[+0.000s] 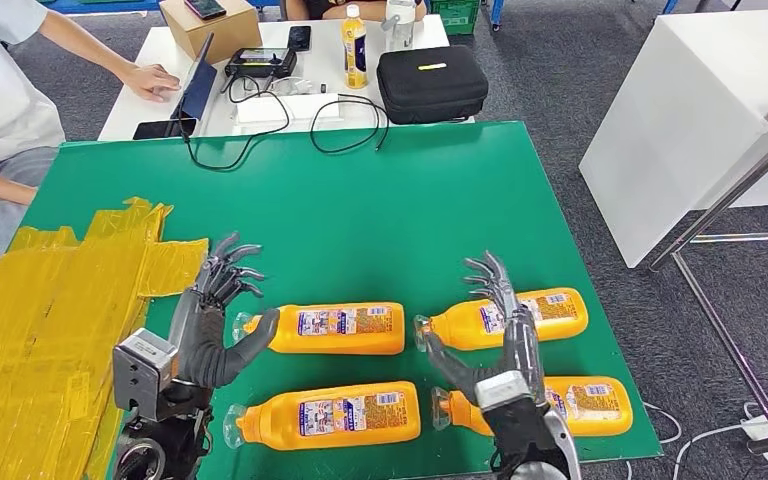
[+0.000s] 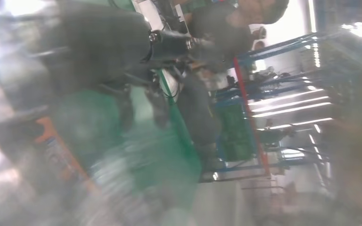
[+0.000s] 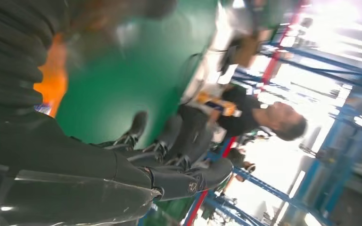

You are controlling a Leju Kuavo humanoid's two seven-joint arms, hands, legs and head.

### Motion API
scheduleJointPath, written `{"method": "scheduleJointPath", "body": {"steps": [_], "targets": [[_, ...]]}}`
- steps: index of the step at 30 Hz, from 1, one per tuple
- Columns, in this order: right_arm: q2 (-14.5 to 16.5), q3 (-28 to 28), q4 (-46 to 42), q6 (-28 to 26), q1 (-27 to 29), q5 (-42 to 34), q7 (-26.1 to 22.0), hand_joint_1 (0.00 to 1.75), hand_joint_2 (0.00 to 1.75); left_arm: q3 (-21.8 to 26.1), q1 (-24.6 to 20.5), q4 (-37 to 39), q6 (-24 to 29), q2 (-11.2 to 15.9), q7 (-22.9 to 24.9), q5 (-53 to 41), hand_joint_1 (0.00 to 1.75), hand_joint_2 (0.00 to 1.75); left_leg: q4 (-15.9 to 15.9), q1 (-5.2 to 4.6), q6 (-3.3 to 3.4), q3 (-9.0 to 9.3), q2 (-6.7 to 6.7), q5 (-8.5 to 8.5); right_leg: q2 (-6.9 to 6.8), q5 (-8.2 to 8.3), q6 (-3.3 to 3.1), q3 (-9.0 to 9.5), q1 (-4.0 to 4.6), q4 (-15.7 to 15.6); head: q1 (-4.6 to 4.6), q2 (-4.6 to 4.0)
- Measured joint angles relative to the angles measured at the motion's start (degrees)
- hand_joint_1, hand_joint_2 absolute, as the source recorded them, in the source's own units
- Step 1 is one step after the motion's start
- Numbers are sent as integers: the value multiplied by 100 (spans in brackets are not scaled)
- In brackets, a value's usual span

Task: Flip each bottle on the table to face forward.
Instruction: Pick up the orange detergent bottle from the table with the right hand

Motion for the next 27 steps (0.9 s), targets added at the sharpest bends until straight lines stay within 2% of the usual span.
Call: {"method": "scheduleJointPath", "body": {"steps": [5, 8, 13, 18, 27], "targets": [[-167, 134, 415, 24, -379, 1145, 667, 0, 175, 0, -85, 44, -131, -8, 110, 5, 0, 175, 1, 0, 1, 0, 0, 2, 0, 1, 1, 0, 0, 0, 1, 0], [-251, 260, 739, 140, -674, 1551, 904, 0, 175, -3, -174, 108, -215, -39, 146, 47, 0, 175, 1, 0, 0, 0, 0, 3, 0, 2, 1, 0, 0, 0, 0, 0], [-331, 402, 1099, 193, -947, 1734, 997, 0, 175, -21, -250, 201, -263, -75, 171, 75, 0, 175, 2, 0, 0, 0, 0, 3, -1, 2, 2, 0, 0, 1, 0, -1], [-386, 592, 1462, 179, -1237, 2356, 1145, 0, 175, -59, -373, 311, -423, -116, 191, 151, 0, 175, 1, 0, 0, -1, 0, 2, 0, 2, 2, -1, 0, 1, 0, 0], [-456, 1235, 2501, 550, -1968, 2754, 1049, 0, 175, -215, -684, 635, -569, -219, 208, 298, 0, 175, 2, 0, 2, 0, -1, 6, -3, 4, 3, 1, 0, 2, 1, -1]]}}
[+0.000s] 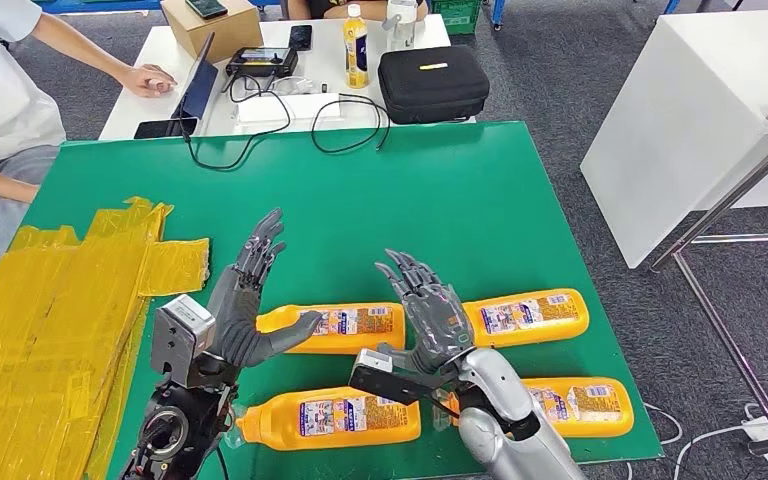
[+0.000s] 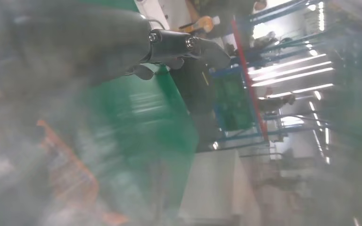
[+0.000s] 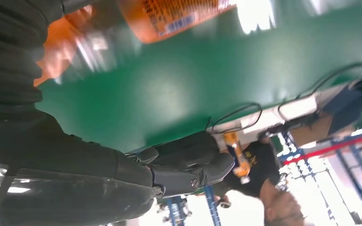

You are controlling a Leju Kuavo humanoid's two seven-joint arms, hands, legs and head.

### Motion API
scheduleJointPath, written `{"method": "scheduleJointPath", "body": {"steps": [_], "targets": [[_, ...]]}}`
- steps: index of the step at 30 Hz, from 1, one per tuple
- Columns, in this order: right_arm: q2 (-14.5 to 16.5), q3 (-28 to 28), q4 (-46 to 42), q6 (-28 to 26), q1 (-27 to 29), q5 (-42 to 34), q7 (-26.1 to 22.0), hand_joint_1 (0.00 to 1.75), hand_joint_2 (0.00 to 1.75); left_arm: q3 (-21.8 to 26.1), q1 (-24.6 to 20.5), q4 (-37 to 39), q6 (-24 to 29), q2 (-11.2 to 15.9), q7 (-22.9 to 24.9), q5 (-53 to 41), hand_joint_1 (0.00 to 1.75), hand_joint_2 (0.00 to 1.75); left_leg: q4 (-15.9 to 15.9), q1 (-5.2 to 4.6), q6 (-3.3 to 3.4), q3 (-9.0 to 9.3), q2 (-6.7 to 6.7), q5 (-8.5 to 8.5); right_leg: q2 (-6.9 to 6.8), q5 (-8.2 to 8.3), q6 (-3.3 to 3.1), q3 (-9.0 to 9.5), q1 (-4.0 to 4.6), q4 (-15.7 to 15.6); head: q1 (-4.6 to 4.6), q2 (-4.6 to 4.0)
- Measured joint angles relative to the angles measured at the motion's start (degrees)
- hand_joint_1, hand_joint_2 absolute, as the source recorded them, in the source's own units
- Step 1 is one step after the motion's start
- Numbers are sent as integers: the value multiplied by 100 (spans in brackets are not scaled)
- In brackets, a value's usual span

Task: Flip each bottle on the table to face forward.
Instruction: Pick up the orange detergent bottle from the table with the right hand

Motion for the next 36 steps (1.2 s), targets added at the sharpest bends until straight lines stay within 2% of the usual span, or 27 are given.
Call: {"method": "scheduleJointPath", "body": {"steps": [11, 15, 19, 23, 28, 36], "targets": [[-9, 602, 1182, 425, -838, -255, -49, 0, 175, -141, -305, 391, -74, -91, -16, 286, 0, 175, 0, 0, 0, -1, 0, 0, 0, 0, 1, -1, 0, 0, -2, 1], [21, 708, 1695, 501, -1097, -291, 100, 0, 175, -188, -394, 500, -58, -103, -21, 349, 0, 175, 1, 0, 0, -1, 0, 0, 0, 0, 1, 0, 0, 1, -1, 0], [75, 755, 2231, 560, -1333, -375, 209, 0, 175, -213, -455, 595, -48, -132, -22, 394, 0, 175, 1, 0, 0, -1, 0, 0, 0, 1, 1, 0, 0, 1, -1, 1], [148, 760, 2792, 866, -1590, -633, 247, 0, 175, -251, -520, 695, -44, -148, -28, 477, 0, 175, 2, 0, 1, -1, 0, 1, 0, 1, 1, -1, 0, 1, -1, 1], [239, 753, 3373, 1055, -1839, -854, 149, 0, 175, -316, -622, 830, -44, -183, -40, 552, 0, 175, 2, 0, 1, -1, 0, 1, 0, 1, 1, -1, 0, 1, -1, 1], [375, 795, 3920, 1098, -2154, -799, -94, 0, 175, -393, -747, 1003, -36, -196, -99, 697, 0, 175, 2, 0, 1, 0, 0, 1, 1, 1, 1, -1, 0, 1, -1, 1]]}}
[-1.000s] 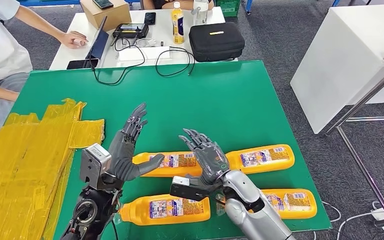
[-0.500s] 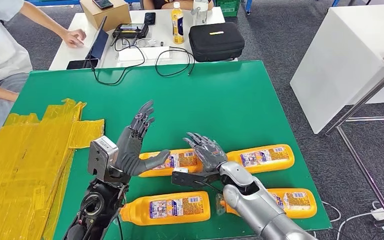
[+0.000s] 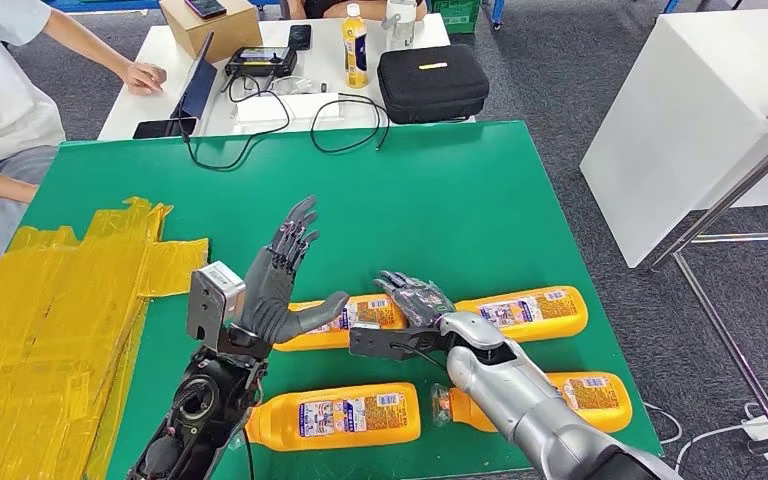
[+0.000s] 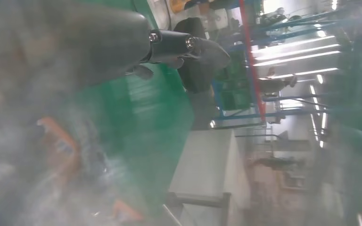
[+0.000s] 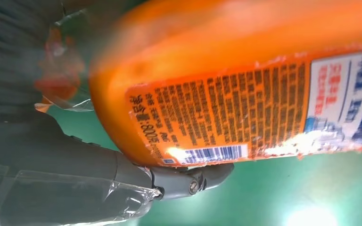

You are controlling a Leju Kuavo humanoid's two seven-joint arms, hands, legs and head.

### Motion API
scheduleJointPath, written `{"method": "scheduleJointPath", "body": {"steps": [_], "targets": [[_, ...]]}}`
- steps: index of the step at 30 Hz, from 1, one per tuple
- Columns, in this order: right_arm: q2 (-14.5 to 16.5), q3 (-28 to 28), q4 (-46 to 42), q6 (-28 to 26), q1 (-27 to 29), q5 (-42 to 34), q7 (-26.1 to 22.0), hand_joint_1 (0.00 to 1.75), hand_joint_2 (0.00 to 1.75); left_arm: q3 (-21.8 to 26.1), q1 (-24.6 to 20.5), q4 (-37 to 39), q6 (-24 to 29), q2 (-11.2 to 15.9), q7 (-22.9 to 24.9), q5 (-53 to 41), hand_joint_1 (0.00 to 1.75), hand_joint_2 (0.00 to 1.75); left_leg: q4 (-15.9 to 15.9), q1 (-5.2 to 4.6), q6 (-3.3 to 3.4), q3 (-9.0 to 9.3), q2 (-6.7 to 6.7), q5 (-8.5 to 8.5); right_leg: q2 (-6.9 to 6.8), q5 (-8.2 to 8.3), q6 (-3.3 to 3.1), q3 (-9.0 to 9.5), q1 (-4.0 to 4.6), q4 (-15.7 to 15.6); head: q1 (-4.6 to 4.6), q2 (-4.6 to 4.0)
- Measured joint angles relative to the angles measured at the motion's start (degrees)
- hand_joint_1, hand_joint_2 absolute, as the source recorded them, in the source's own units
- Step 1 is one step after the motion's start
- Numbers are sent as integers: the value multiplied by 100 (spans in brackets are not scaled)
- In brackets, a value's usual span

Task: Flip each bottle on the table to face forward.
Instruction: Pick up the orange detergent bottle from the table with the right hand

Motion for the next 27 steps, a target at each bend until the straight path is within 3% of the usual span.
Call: {"method": "scheduleJointPath", "body": {"steps": [7, 27], "targets": [[140, 201, 276, -509, -120, 252, -19, 0, 175, -92, -67, 110, 14, -18, -27, 79, 0, 175, 0, 0, 0, 0, 0, 1, 0, 0, 0, 0, 0, 0, 0, 0], [264, 357, 270, -1028, -179, 554, 70, 0, 175, -101, -77, 138, 75, -31, -17, 87, 0, 175, 0, 0, 1, -1, 0, 1, 0, 0, 0, 0, 0, 1, 1, 0]]}}
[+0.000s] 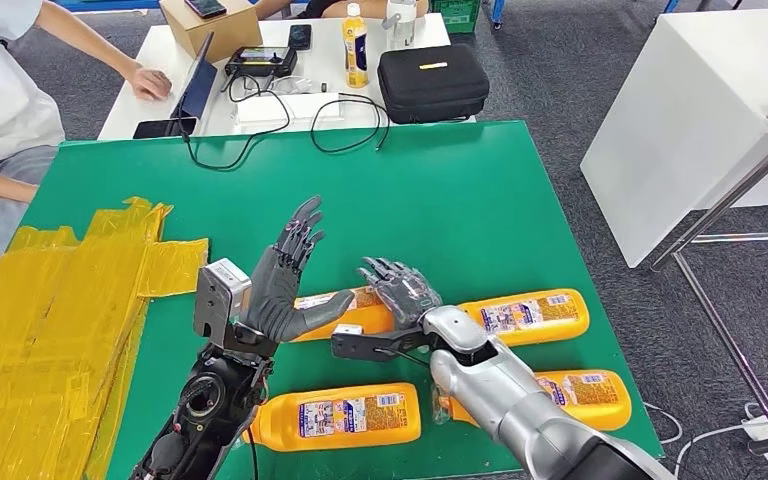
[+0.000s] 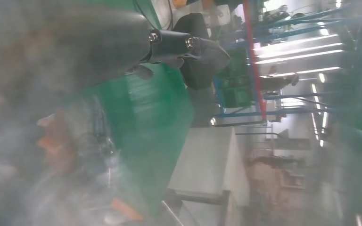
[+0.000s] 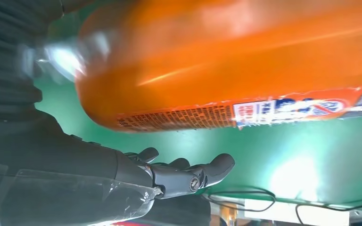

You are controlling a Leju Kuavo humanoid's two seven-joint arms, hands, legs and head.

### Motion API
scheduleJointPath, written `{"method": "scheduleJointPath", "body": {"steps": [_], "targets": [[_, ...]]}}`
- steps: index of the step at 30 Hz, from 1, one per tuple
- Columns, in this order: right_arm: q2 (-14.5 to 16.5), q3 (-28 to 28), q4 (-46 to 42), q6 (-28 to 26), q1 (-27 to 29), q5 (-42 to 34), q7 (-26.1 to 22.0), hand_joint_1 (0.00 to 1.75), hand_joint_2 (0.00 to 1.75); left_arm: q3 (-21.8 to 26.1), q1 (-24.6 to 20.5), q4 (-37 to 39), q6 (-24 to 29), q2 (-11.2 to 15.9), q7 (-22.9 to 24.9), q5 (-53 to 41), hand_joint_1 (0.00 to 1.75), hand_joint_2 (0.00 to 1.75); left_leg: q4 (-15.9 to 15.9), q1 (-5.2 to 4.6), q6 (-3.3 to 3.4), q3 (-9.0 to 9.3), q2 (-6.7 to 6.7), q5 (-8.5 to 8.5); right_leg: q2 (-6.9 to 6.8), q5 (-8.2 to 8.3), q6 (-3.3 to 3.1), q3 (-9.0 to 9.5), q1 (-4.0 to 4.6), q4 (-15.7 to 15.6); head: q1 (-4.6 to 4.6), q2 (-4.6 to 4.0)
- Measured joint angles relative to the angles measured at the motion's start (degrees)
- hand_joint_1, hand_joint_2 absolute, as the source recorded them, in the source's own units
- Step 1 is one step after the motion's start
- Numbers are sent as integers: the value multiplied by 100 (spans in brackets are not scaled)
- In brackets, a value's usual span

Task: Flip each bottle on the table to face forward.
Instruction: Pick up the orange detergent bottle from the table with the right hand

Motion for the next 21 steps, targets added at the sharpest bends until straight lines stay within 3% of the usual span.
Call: {"method": "scheduleJointPath", "body": {"steps": [7, 21], "targets": [[45, 50, -68, 149, 1, 56, -38, 0, 175, 0, -3, 57, 1, -11, 10, 0, 0, 175, 0, 0, 0, 0, 0, 0, 0, 0, 0, 0, 0, 0, 0, -1], [61, 349, -47, 773, -74, -63, -549, 0, 175, 0, -100, 266, -24, -36, 6, 31, 0, 175, 0, 0, 0, 0, 0, 0, 0, 0, 0, 0, 0, 0, -1, -1]]}}
